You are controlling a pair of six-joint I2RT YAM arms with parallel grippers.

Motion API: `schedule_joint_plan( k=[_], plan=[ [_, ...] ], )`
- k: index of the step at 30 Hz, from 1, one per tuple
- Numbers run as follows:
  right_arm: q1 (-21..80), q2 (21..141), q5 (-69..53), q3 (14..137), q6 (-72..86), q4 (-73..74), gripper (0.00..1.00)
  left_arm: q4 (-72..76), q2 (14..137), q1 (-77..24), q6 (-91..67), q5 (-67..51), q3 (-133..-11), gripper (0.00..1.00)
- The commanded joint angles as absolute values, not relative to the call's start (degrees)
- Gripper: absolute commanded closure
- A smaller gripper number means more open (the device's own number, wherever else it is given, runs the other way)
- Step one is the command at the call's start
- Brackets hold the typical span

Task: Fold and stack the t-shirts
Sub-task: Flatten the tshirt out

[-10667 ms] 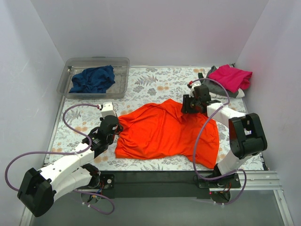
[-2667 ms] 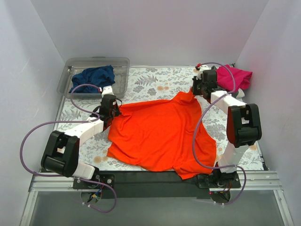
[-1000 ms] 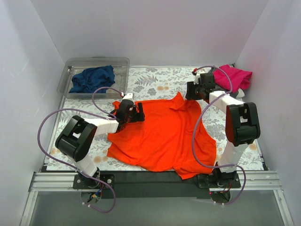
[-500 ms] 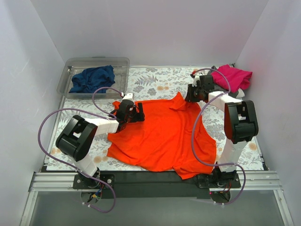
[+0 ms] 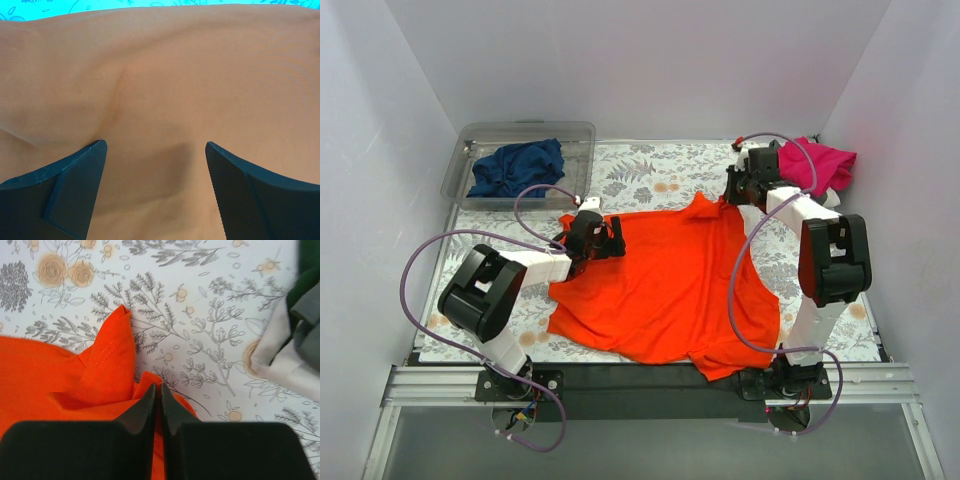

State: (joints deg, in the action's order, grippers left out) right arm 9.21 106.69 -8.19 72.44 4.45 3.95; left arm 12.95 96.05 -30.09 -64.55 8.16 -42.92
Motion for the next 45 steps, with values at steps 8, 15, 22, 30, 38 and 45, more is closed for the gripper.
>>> schedule_joint_plan(
  k=[8, 15, 22, 30, 38, 45],
  plan=[
    [6.07, 107.48, 3.52, 79.70, 8.08, 4.48, 0.99, 13.62, 97.73, -28.74, -64.51, 9.14, -43.59, 0.26],
    [3.43, 112.24, 4.57, 84.37, 9.84, 5.89, 0.90, 13.45, 99.49, -27.95, -64.60, 9.49, -43.42, 0.26],
    [2.99, 109.17, 1.94, 82.97, 9.23, 6.07, 0.75, 13.54, 99.58, -27.51, -65.21, 9.23, -41.75, 0.26],
    [4.13, 108.98, -8.79, 82.97, 7.20, 5.00, 0.69, 12.48, 99.49, -25.94, -65.30, 11.16, -40.34, 0.25],
    [5.10, 105.56, -8.61, 70.77, 7.91, 4.04, 0.68, 13.71, 99.31, -22.68, -65.21, 8.45, -39.99, 0.25],
    [6.15, 107.75, -10.72, 68.81, 8.35, 2.99, 0.68, 14.68, 103.09, -22.68, -64.95, 4.13, -44.64, 0.25]
  ],
)
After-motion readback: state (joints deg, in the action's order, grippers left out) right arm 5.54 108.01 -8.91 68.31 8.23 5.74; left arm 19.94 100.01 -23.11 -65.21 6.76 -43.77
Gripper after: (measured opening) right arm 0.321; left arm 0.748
